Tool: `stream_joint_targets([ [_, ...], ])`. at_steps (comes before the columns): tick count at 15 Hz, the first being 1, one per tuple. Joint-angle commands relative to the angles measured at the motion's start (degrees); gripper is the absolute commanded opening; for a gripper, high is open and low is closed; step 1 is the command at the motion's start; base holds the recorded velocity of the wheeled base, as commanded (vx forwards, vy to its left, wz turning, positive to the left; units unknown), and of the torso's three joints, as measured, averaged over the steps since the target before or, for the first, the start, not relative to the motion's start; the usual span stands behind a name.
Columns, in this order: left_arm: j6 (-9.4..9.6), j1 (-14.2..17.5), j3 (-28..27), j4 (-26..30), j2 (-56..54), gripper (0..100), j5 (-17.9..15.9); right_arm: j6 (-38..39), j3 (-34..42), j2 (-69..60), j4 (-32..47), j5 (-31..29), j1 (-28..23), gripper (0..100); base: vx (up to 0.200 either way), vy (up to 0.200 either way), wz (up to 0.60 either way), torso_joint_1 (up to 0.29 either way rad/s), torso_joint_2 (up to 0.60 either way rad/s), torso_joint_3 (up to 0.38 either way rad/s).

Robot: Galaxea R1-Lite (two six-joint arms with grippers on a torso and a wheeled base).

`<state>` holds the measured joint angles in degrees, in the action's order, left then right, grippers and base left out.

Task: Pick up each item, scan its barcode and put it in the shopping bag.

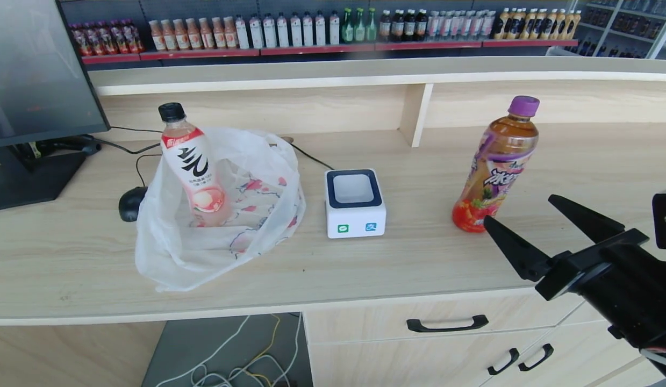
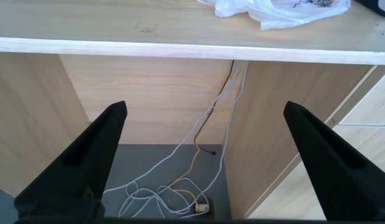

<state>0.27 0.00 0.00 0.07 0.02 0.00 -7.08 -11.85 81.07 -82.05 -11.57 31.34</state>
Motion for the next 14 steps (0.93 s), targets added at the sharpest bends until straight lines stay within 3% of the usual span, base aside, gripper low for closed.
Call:
stream_joint_targets([
  [1, 0.0, 0.0, 0.0, 0.01, 0.06, 100, 0.0, -0.04, 0.69, -1.17, 0.05, 0.06, 0.03, 100, 0.0, -0.2, 0.0, 0.002, 0.0, 0.002],
  [10, 0.0, 0.0, 0.0, 0.01, 0.06, 100, 0.0, -0.04, 5.26, -3.2, 0.14, 1.37, -0.49, 100, 0.0, -0.2, 0.0, 0.004, 0.01, 0.003],
  [14, 0.0, 0.0, 0.0, 0.01, -0.02, 100, 0.0, -0.56, 3.94, -0.91, 0.14, 1.37, 1.79, 100, 0.0, 0.0, 0.0, 0.0, 0.0, 0.0],
])
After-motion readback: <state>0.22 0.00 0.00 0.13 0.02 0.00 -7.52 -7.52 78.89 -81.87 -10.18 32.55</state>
